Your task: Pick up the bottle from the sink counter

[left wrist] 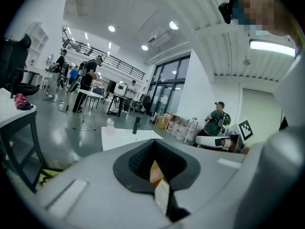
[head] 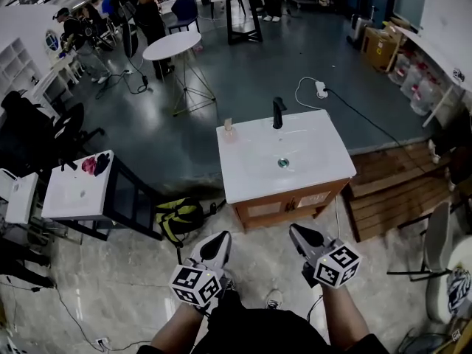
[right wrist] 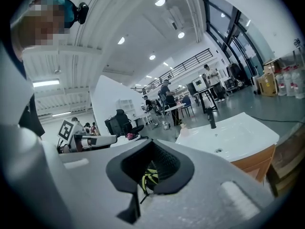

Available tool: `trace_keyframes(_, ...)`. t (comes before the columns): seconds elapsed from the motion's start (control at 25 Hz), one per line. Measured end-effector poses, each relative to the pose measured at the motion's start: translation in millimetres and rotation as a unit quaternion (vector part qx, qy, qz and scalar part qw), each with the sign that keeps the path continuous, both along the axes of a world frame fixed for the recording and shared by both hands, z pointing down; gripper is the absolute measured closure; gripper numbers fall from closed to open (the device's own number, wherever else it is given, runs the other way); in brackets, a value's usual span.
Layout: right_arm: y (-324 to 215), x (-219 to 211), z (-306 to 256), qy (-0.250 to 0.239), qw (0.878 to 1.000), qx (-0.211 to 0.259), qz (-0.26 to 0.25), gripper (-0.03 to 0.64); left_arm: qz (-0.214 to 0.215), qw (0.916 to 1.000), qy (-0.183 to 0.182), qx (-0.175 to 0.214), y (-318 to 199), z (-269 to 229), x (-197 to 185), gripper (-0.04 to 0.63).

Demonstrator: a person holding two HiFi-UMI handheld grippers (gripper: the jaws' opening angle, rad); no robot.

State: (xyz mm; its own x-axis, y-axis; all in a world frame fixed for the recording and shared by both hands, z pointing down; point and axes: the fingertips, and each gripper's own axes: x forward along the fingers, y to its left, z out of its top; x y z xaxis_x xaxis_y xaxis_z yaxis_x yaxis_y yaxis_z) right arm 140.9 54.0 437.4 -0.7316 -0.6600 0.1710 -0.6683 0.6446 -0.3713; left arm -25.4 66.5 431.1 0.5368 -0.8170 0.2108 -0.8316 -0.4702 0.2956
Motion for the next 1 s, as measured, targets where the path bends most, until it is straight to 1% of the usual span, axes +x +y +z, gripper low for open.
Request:
trace_keyframes(0.48,-47.3,-45.9,0.7,0.005,1.000,0.000,0.029,0.617,0.024,0.9997,0.005,-0.002,-53.3,5.3,-49.7,0.594)
trace_keyframes(1.0,-72.6,-90.7,5.7,0.020,0.998,-0.007,0.059,0.617,0.050,0.9985,0.022,-0.001,-88.8,11.0,-95.7,0.594)
